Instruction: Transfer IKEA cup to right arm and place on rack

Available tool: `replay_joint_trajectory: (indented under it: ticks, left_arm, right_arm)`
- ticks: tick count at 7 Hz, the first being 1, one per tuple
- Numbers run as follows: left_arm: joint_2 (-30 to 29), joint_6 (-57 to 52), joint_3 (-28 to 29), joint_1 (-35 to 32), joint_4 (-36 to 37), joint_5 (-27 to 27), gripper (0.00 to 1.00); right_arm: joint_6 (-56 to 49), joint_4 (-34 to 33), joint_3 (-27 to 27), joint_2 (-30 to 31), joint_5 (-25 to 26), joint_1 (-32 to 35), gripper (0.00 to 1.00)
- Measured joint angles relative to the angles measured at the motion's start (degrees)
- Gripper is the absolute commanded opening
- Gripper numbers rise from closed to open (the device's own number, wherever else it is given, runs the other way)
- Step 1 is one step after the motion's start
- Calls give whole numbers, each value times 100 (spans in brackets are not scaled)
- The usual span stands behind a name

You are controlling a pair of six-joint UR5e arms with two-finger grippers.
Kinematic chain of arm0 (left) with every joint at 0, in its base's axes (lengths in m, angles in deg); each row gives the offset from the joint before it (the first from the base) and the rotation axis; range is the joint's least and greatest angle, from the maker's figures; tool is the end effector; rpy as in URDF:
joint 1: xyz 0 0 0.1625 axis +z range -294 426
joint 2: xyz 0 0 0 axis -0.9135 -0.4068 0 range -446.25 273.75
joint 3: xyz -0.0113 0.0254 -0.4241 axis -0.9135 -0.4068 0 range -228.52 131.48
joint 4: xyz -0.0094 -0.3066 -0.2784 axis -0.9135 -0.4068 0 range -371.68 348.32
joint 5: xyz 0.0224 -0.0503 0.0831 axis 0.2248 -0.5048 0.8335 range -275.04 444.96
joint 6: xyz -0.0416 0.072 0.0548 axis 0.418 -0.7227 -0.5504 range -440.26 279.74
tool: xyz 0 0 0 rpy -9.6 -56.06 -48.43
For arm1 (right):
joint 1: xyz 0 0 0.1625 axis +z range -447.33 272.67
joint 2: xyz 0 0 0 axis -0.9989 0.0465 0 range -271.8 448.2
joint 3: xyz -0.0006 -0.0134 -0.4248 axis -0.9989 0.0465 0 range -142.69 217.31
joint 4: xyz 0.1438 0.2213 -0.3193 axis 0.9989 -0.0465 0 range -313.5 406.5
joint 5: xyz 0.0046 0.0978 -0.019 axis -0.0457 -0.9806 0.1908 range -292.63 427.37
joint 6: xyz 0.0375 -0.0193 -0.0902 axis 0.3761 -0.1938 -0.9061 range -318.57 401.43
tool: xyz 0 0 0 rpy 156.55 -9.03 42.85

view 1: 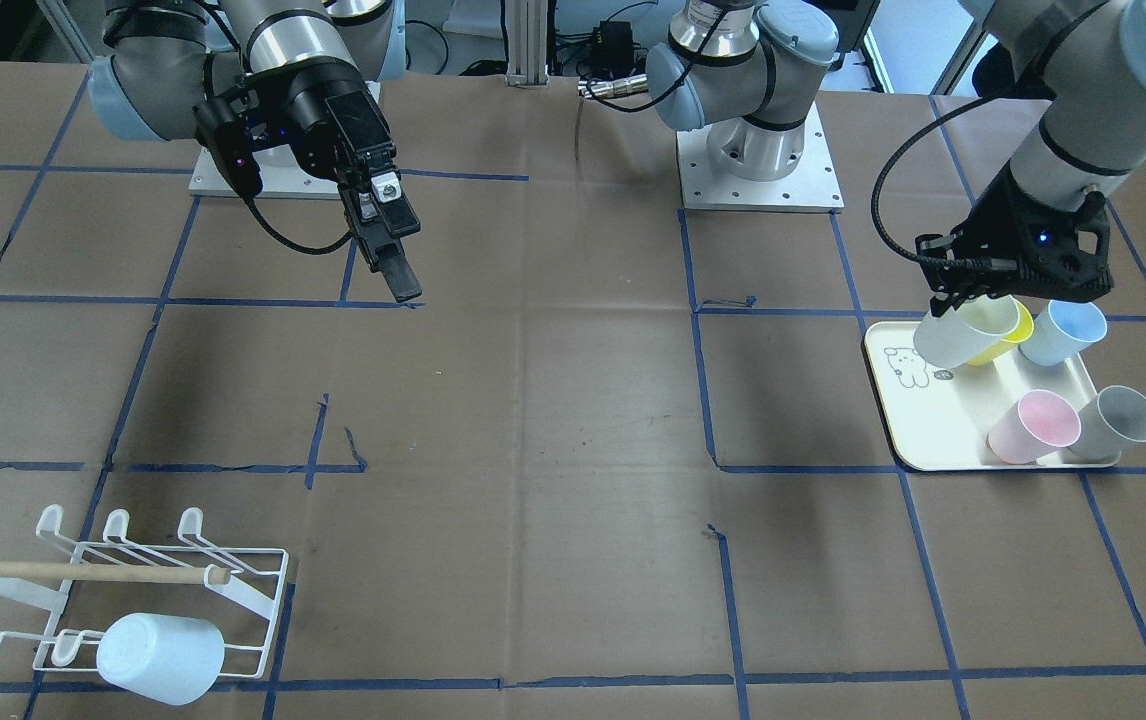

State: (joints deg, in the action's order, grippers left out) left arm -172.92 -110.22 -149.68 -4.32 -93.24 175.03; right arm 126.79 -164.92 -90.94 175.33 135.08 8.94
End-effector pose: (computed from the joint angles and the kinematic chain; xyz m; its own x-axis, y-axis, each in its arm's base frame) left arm 0.0311 -0.4823 0.4349 -0.9840 0.1783 -0.0063 0.1784 0.9839 -0.0087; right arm 0.2165 -0.4031 0.4119 -0.0895 0.1285 -0.9877 0.8744 0.4849 -0.0162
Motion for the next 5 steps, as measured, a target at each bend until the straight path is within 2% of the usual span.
replay_joint_trajectory:
  ticks: [2, 4, 5]
  left_arm:
    - [-86, 138, 757, -608, -571, -517, 0]
    - [-88, 182, 831, -909, -457, -1816, 0]
    - [-74, 182, 786, -955, -118, -2611, 0]
  right_arm:
    - [128, 23, -13, 3, 10, 4, 100]
    - [138, 6, -14, -20, 14, 5, 100]
    - [139, -8, -11, -38, 14, 5, 100]
